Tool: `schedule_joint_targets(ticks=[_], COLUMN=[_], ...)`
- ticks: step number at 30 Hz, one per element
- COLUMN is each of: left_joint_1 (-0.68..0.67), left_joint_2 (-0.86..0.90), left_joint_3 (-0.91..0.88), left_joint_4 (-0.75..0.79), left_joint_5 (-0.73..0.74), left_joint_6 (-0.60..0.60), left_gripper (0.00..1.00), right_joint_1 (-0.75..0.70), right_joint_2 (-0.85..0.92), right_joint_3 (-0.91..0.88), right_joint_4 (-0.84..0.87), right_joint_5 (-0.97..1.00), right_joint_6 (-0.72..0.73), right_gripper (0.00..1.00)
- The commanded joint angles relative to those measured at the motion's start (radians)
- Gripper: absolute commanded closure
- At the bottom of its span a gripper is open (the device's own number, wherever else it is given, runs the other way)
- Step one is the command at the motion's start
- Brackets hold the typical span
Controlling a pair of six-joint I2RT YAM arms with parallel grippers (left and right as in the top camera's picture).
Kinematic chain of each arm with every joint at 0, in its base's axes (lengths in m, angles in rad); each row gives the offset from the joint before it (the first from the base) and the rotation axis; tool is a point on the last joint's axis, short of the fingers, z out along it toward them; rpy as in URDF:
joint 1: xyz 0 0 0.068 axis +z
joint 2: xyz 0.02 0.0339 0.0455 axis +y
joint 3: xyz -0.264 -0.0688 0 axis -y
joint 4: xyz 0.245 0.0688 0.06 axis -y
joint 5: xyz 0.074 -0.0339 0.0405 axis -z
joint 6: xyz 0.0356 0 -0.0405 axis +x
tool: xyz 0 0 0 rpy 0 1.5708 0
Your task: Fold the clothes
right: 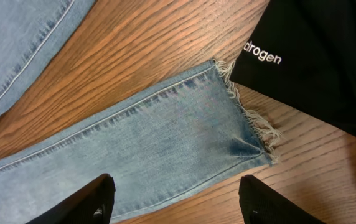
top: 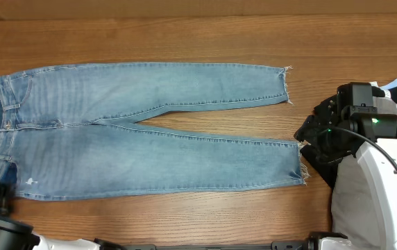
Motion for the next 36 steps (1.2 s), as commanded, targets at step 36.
schedule_joint_targets(ticks=[36], left_joint_1=[0.014], left_joint_2=[0.078], left_joint_3=[0.039], left_joint_4=[0.194], left_joint_5=[0.121], left_joint_6=[0.076], left_gripper=[0.27], right_joint_1=[-0.005], right_joint_2=[-0.009], right_joint_3=[0.0], right_joint_4=[0.005], right_joint_5=[-0.005], right_joint_6=[0.003], right_gripper=[0.32])
